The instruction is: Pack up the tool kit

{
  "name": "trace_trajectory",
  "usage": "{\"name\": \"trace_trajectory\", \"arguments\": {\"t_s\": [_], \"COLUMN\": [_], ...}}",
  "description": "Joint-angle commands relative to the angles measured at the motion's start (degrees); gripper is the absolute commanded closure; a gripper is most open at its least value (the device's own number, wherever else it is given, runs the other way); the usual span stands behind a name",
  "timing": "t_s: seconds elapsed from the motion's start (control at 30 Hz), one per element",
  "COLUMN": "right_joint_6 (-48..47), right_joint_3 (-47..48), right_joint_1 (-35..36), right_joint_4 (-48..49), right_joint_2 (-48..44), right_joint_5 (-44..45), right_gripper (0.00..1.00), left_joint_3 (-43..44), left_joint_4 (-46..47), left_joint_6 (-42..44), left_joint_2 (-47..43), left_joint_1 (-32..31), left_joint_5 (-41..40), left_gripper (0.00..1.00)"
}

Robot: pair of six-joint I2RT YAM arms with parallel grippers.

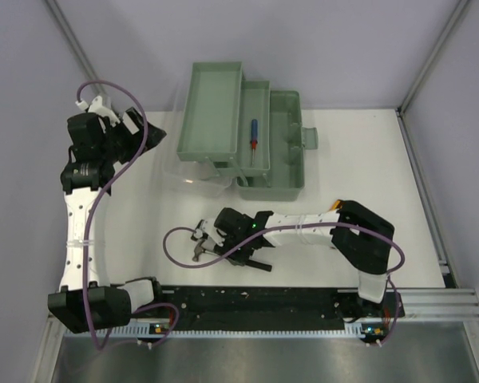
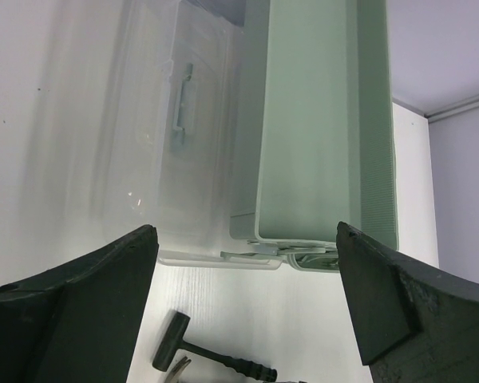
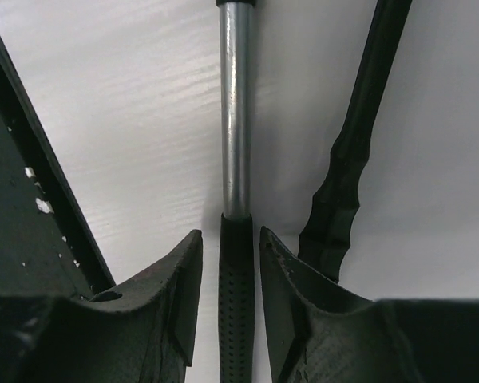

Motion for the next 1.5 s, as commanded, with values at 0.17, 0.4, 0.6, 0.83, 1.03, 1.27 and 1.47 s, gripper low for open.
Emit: {"name": "trace_trajectory", "arguments": {"t_s": [0.17,0.4,0.6,0.83,1.03,1.27,1.47], "right_joint_6": [6.94,8.97,7.74,3.7,2.55,1.5,2.64], "right_joint_3": [-0.48,-1.18,-1.89,-1.63,-1.1,-1.18,-1.8], "right_joint_1": [0.68,0.76,0.76,0.94,0.85,0.94,0.85], "right_joint_4": [1.91,1.82,3.4,4.37,4.46,3.84,4.02], "right_joint_2": [3.78,4.92,0.28,-9.39,-15.9,-20.3,-18.9], "right_joint_5": [1.4,11.05,12.56,11.67,14.92,18.71,19.94], "right_gripper": [0.66,1.0,1.0,1.0,1.0,1.0,1.0], "left_joint_3": [-1.11,-1.29,-0.32,0.03,0.12,0.91,0.82], "left_joint_4": [1.85,1.85,1.41,0.8,0.97,1.41,1.76], "left_joint_6": [-0.57,-1.19,-1.19,-1.01,-1.01,-1.1,-1.1], "left_joint_2": [-1.19,-1.98,-2.42,-2.86,-2.95,-2.33,-2.16], "left_joint_1": [0.01,0.01,0.01,0.01,-0.07,0.1,0.01], "left_joint_5": [1.45,2.15,2.24,1.54,1.36,1.19,0.92], "left_gripper": [0.05,0.05,0.05,0.05,0.05,0.05,0.05]}}
